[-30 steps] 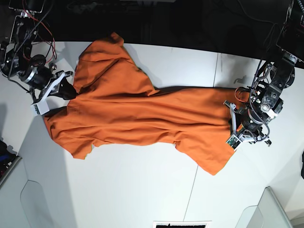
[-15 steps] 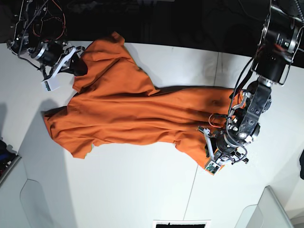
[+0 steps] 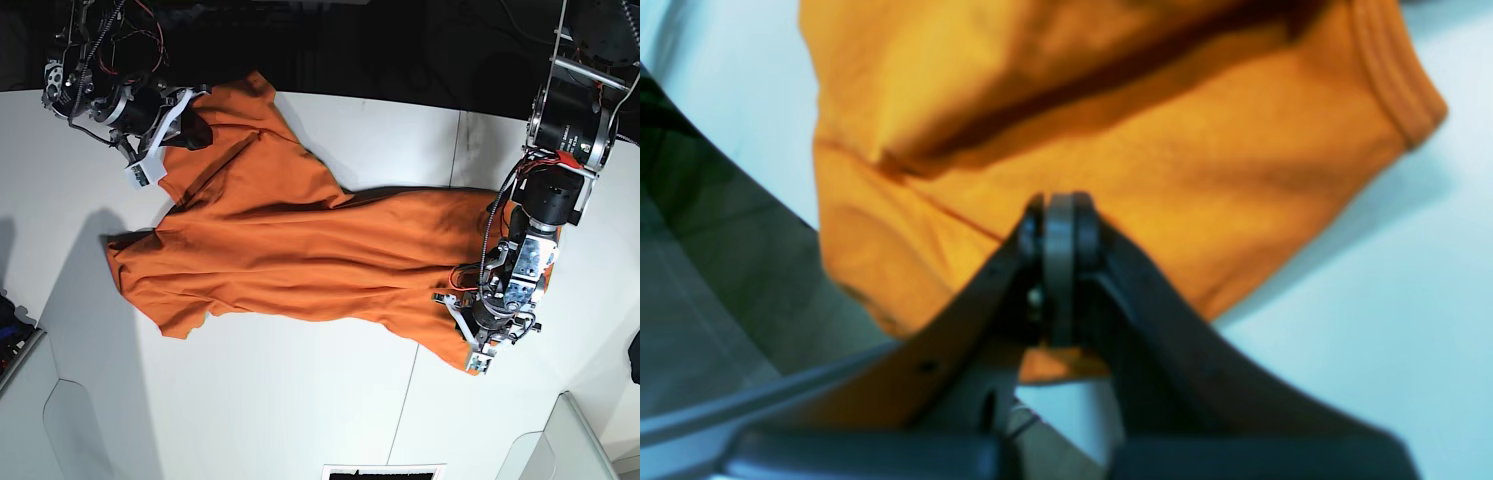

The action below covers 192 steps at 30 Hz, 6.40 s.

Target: Layout the t-shirt on the table in an organized manner, then fold the t-shirt properly

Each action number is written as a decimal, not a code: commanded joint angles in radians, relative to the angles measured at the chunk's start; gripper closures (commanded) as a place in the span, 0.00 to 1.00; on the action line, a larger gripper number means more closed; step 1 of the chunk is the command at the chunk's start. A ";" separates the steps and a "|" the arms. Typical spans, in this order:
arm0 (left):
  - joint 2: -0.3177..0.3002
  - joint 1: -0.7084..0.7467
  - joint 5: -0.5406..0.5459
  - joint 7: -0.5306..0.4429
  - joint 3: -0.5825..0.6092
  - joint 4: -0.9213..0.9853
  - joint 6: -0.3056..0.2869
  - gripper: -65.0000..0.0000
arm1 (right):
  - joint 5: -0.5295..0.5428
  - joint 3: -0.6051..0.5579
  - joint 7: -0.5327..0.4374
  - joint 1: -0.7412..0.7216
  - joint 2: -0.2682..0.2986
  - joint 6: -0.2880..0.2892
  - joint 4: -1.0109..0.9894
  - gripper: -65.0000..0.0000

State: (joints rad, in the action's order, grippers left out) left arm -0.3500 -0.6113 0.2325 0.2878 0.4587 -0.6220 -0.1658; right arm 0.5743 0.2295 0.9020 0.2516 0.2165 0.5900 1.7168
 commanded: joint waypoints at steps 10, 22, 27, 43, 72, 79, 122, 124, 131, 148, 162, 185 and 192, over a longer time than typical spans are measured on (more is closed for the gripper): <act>-0.101 -0.069 -0.001 0.158 -0.003 0.007 0.047 0.84 | 0.102 0.014 0.000 0.092 0.077 0.001 0.015 1.00; -0.227 0.011 0.263 0.355 -0.003 -0.518 -0.132 0.84 | 0.059 0.037 -0.107 -0.043 0.080 -0.003 0.083 1.00; -0.262 0.204 0.341 0.372 -0.003 -0.875 -0.237 0.84 | 0.000 0.037 -0.171 -0.230 0.079 -0.003 0.010 1.00; 0.057 0.541 0.262 0.358 0.206 -1.116 -0.226 0.84 | -0.240 0.005 -0.265 -0.832 0.010 -0.010 -0.766 1.00; 0.206 0.581 0.134 0.300 0.504 -0.924 -0.208 0.84 | -0.386 -0.112 -0.372 -0.855 0.166 -0.125 -0.931 1.00; 0.206 0.579 0.158 0.331 0.504 -0.924 -0.216 0.84 | -0.403 0.001 -0.384 -0.856 0.171 -0.142 -0.931 1.00; 0.090 0.057 0.119 -0.014 -0.105 -0.115 -0.144 0.84 | -0.039 0.014 -0.043 -0.387 0.151 -0.018 -0.371 1.00; 0.090 0.025 0.110 -0.019 -0.105 -0.058 -0.114 0.84 | -0.059 0.014 -0.060 -0.387 0.167 -0.019 -0.381 1.00; 0.086 -0.068 0.070 0.031 -0.105 -0.013 -0.085 0.84 | -0.087 0.015 -0.122 -0.415 0.212 -0.026 -0.398 1.00; -0.119 0.142 0.512 0.451 -0.105 -0.678 -0.370 0.84 | 0.152 0.015 0.035 -0.304 0.201 -0.002 -0.192 1.00; -0.340 0.528 0.409 0.341 -0.105 -0.877 -0.368 0.84 | 0.071 0.010 0.045 -0.097 0.193 0.008 -0.108 1.00; -0.319 0.529 0.612 0.510 -0.106 -1.058 -0.385 0.84 | 0.027 0.010 -0.008 -0.474 0.304 0.001 -0.351 1.00; -0.385 0.532 0.649 0.544 -0.217 -1.154 -0.383 0.84 | 0.169 0.025 0.087 -0.472 0.304 0.001 -0.338 1.00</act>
State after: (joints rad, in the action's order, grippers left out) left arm -0.7162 -0.0631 0.8738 0.8410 0.2550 -1.7630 -0.5480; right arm 0.7311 0.2409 1.0046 -0.1982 0.5003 0.5941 1.3590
